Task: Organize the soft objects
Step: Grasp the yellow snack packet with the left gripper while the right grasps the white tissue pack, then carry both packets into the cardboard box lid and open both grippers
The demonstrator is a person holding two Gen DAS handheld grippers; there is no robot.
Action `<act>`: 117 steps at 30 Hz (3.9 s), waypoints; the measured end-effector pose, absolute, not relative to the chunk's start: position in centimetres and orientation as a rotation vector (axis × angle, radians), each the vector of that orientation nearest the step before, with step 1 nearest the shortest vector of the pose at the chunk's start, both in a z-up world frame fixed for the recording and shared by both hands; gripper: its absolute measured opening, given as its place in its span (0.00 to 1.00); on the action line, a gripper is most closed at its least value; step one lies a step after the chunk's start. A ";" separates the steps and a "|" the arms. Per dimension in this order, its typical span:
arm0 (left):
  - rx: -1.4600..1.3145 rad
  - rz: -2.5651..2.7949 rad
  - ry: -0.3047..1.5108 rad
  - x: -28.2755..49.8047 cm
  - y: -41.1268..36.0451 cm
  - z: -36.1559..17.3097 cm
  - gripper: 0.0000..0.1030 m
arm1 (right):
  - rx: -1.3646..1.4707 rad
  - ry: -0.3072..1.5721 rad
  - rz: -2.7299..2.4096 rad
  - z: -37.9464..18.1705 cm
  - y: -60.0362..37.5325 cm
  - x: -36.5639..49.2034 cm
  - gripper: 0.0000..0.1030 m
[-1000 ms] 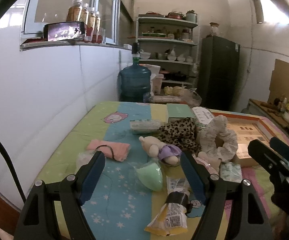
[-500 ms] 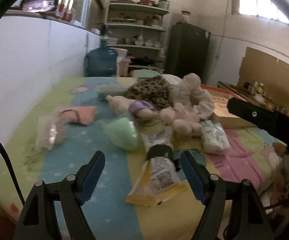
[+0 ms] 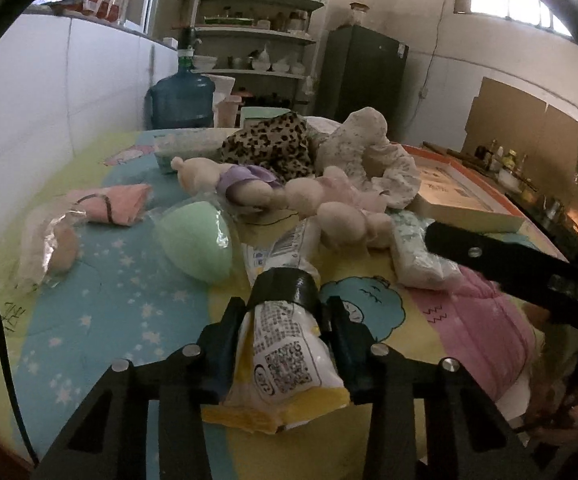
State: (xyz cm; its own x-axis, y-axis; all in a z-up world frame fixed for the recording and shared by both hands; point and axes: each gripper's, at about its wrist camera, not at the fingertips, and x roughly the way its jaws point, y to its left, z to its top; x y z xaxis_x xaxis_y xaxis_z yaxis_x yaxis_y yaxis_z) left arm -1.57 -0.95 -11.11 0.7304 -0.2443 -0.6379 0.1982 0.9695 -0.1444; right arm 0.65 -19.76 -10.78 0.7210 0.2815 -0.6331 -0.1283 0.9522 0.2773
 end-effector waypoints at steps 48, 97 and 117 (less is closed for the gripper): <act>-0.071 -0.435 0.535 4.9 -13.4 -0.8 0.36 | 0.172 0.508 0.107 -3.8 -33.8 1.3 0.51; 0.045 -0.365 0.757 15.9 -25.9 -8.4 0.79 | 0.206 0.762 0.157 -10.2 -44.5 12.8 0.58; -0.016 -0.418 0.624 13.1 -22.8 -4.1 0.80 | 0.191 0.683 0.142 -7.3 -43.1 10.0 0.59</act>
State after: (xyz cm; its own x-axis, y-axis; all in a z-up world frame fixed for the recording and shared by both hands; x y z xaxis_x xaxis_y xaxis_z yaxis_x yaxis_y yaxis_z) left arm 13.11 -22.83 -4.06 0.7308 -0.3846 -0.5639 0.3749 0.9165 -0.1392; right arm 9.99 -43.12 -7.27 0.7670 0.1920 -0.6123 -0.0672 0.9730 0.2208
